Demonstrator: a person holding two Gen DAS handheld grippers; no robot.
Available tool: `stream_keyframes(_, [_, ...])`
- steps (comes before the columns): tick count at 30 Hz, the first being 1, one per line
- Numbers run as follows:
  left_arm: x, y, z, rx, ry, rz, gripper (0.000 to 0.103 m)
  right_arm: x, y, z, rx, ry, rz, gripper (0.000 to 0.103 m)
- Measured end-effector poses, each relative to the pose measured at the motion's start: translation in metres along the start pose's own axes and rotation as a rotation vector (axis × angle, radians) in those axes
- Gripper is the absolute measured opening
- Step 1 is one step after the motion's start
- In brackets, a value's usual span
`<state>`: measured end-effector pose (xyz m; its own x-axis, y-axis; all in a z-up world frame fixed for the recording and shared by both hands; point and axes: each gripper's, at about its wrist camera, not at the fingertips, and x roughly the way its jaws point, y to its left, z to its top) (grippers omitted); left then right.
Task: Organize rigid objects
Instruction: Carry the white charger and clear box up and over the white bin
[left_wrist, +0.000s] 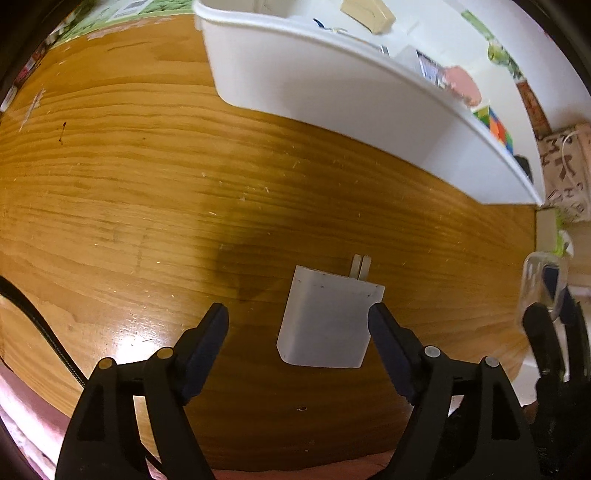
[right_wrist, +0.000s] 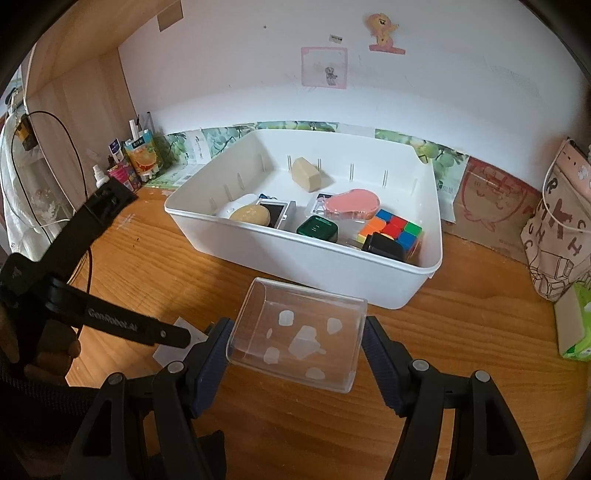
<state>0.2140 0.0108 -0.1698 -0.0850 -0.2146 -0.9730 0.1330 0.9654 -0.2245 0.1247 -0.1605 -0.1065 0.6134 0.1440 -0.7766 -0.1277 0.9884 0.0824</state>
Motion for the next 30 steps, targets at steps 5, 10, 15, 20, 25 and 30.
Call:
stream_keyframes(5, [0.009, -0.016, 0.003, 0.035, 0.018, 0.015, 0.082, 0.003, -0.001, -0.001, 0.007, 0.009, 0.008, 0.07])
stream_keyframes(10, [0.018, -0.027, 0.005, 0.07, 0.049, 0.038, 0.082, 0.003, -0.003, -0.001, 0.012, 0.009, 0.013, 0.07])
stream_keyframes(15, [0.027, -0.039, 0.006, 0.101, 0.075, 0.058, 0.075, 0.005, -0.006, -0.002, 0.021, 0.013, 0.021, 0.07])
stream_keyframes(20, [0.031, -0.05, 0.007, 0.109, 0.08, 0.066, 0.064, 0.01, -0.01, -0.004, 0.033, 0.033, 0.028, 0.07])
stream_keyframes(25, [0.031, -0.053, 0.005, 0.093, 0.069, 0.053, 0.062, 0.022, -0.013, -0.009, 0.039, 0.102, 0.042, 0.07])
stream_keyframes(30, [0.028, -0.044, -0.011, 0.068, 0.064, 0.05, 0.062, 0.035, -0.013, -0.017, 0.043, 0.186, 0.063, 0.072])
